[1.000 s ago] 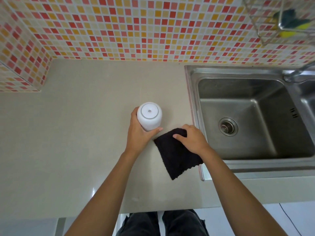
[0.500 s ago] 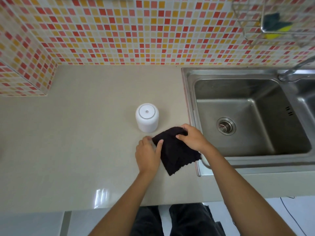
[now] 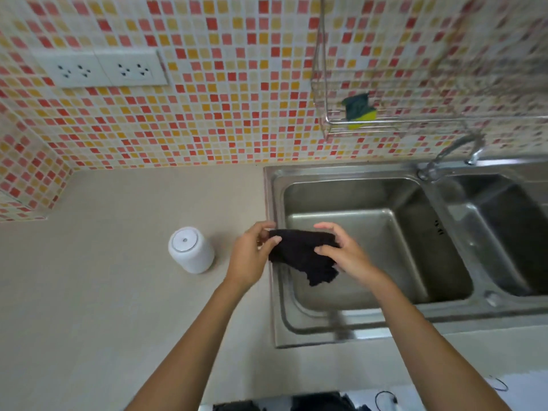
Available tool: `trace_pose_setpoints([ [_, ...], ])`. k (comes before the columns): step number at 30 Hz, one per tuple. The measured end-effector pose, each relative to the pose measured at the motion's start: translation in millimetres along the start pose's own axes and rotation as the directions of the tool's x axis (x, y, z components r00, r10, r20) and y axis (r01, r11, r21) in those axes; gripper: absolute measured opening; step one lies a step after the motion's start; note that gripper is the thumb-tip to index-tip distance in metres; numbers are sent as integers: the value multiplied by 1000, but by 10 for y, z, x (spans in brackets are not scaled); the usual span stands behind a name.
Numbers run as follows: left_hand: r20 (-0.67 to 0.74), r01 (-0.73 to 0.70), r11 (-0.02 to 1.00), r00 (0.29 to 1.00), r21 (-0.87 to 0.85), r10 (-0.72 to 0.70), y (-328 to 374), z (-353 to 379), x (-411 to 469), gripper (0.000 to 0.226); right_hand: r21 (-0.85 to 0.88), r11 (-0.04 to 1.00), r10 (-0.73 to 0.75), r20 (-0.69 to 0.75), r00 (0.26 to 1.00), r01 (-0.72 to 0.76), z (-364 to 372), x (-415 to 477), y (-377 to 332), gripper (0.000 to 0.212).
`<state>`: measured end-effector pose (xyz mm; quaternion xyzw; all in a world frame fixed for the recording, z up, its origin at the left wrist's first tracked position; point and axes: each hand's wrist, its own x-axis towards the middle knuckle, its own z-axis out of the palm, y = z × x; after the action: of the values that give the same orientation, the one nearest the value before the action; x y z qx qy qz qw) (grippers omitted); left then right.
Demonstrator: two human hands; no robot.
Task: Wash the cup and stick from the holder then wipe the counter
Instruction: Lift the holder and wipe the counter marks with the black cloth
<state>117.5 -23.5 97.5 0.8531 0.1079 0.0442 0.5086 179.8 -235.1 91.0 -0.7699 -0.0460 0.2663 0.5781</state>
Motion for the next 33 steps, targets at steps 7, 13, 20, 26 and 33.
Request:
trace_pose_setpoints([
  [7,7,-157,985,988,66,157,1018,588,415,14,-107,982,-171,-168,971,155,-1306,-35,-383,22],
  [13,-82,-323,946,943,18,323,1988,823,804,6,-159,932,-353,-210,912,325,-2243,-115,-1131,18],
  [20,-124,-370,926,918,77,377,2833,963,1676,19,-32,913,-400,-256,880,406,-2995,333,-1867,18],
  [26,-133,-203,978,969,55,208,2831,1146,2368,31,-40,978,-208,-169,963,204,-3288,982,-2007,20],
  [33,-48,-98,919,991,381,126,2646,1316,2603,20,-388,909,-233,-161,959,156,-3210,1427,-1889,11],
])
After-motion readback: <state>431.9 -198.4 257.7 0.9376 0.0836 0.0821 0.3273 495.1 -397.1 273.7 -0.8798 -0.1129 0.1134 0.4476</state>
